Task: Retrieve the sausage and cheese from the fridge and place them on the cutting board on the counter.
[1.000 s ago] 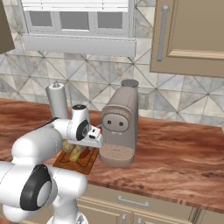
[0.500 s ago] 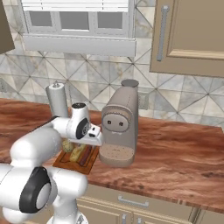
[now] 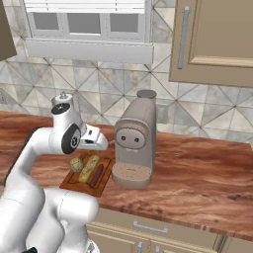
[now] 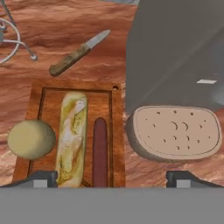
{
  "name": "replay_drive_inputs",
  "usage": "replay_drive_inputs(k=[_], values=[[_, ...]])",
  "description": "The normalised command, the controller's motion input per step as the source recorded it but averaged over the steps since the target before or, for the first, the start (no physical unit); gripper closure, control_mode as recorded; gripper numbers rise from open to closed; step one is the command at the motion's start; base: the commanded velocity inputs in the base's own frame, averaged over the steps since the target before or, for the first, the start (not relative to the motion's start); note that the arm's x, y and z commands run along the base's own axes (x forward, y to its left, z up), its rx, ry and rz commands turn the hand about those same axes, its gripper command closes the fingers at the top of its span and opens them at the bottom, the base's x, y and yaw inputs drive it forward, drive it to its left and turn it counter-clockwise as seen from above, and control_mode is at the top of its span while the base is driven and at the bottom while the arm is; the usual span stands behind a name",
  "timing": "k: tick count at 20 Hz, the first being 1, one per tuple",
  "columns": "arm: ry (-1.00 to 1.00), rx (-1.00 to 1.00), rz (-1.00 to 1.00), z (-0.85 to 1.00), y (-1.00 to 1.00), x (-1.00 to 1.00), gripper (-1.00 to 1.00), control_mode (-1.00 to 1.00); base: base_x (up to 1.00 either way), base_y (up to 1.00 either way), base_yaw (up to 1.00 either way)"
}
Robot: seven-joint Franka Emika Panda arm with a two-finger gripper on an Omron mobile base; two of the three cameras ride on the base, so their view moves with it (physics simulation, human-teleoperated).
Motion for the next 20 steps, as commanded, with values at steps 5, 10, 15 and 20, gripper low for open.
replay_drive_inputs(k=[5,10,15,20], values=[[-0.6,-0.12,0.03,1.0,0.12,-0.72,-1.0,-1.0,0.0,0.0,0.0],[-0.58,-0.01,0.14,1.0,0.0,-0.63,-1.0,-1.0,0.0,0.0,0.0],[-0.3,0.03,0.24,1.0,0.0,-0.57,-1.0,-1.0,0.0,0.0,0.0],[-0.02,0.05,0.36,0.25,0.04,-0.68,-1.0,-1.0,0.0,0.0,0.0]])
